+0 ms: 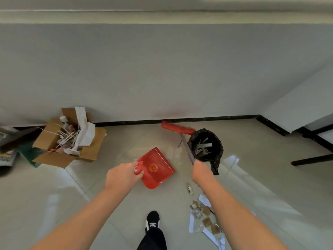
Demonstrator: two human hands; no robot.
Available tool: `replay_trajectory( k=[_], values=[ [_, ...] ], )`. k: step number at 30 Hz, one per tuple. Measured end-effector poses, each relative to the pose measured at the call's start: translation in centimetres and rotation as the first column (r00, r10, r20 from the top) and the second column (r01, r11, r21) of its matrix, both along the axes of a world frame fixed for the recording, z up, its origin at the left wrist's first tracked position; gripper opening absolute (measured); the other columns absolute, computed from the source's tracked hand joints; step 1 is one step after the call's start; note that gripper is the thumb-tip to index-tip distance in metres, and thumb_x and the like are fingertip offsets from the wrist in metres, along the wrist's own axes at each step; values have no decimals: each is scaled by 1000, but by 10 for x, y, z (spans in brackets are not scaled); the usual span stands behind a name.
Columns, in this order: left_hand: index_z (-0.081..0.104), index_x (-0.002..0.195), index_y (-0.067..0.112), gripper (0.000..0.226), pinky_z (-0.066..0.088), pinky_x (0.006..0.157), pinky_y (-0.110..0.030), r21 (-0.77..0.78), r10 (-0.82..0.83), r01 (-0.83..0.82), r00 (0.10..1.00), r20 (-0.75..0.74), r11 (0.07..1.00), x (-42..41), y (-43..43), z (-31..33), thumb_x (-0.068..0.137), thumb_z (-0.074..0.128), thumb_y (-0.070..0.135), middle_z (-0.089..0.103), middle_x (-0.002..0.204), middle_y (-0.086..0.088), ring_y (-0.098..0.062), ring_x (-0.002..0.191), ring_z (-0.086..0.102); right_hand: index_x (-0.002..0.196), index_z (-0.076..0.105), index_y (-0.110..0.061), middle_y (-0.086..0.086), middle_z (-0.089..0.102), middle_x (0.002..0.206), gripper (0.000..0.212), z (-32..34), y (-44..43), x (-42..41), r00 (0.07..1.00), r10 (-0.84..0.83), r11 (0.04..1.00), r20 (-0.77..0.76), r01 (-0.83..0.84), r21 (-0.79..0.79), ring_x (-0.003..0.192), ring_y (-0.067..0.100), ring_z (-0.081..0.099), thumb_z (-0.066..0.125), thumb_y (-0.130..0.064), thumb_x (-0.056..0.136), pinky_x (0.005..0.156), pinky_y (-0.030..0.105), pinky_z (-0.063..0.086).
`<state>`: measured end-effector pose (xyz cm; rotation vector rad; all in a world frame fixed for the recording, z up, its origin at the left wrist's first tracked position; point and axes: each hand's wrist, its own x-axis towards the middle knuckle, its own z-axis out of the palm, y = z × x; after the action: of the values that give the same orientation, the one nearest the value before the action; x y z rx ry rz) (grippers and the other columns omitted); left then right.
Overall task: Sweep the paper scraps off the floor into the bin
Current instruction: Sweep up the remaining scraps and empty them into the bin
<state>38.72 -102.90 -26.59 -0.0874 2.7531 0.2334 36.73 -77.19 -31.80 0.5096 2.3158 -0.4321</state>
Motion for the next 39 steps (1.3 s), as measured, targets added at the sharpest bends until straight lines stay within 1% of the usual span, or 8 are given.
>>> replay_trajectory(
  k=[4,10,14,20,23,27,32,39],
  values=[
    [63,107,36,29,46,66,-29,-47,-94,94,996,3,994,-29,-7,-14,88,48,52,70,93,3,-20,92,67,105,49,-4,8,44,67,14,-31,4,-36,996,-82,997,30,82,10,51,18,35,44,1,93,44,23,30],
    [63,106,38,29,48,68,-28,-32,-74,75,997,14,997,-44,-29,-34,89,48,56,71,93,6,-20,91,67,83,49,2,21,54,63,15,-65,11,-44,949,-254,953,185,278,-120,36,22,41,38,12,86,41,27,40],
    [65,93,39,27,46,64,-29,50,53,-53,999,9,997,-42,-64,-28,84,52,62,67,79,9,-20,81,64,84,44,-4,17,53,63,16,-77,10,-23,963,-219,961,156,241,-136,45,24,47,34,9,86,44,29,42],
    [59,80,35,19,51,65,-34,95,119,-120,993,19,988,-37,-101,2,84,63,53,62,68,12,-15,69,60,98,41,-11,1,44,73,9,-71,39,38,990,76,994,123,-66,-83,74,26,52,42,-5,91,58,29,41],
    [62,74,31,24,49,61,-33,32,94,-93,996,-9,995,-34,-95,14,84,63,53,61,64,9,-12,63,57,124,47,-11,9,59,103,34,-72,75,82,972,175,984,156,-170,-44,92,27,60,44,-6,91,74,30,47],
    [55,61,27,33,51,60,-35,-36,58,-59,998,-38,998,-16,-70,27,85,64,48,60,60,4,-19,61,59,144,30,-13,13,60,122,58,-75,112,147,895,349,924,277,-378,55,101,27,62,46,2,90,77,33,45],
    [64,73,29,21,49,58,-30,-158,-62,53,997,-50,986,28,-34,42,86,60,46,60,65,5,-20,63,58,150,20,-18,8,55,134,69,-48,171,222,822,428,848,377,-509,146,119,25,58,51,-1,91,94,35,48],
    [67,99,35,23,47,60,-29,-259,-270,261,963,4,930,64,30,51,88,56,52,69,86,4,-21,79,63,147,30,-26,0,55,132,59,-1,290,303,812,383,834,441,-509,212,120,21,57,42,-7,93,94,31,47]
  ],
)
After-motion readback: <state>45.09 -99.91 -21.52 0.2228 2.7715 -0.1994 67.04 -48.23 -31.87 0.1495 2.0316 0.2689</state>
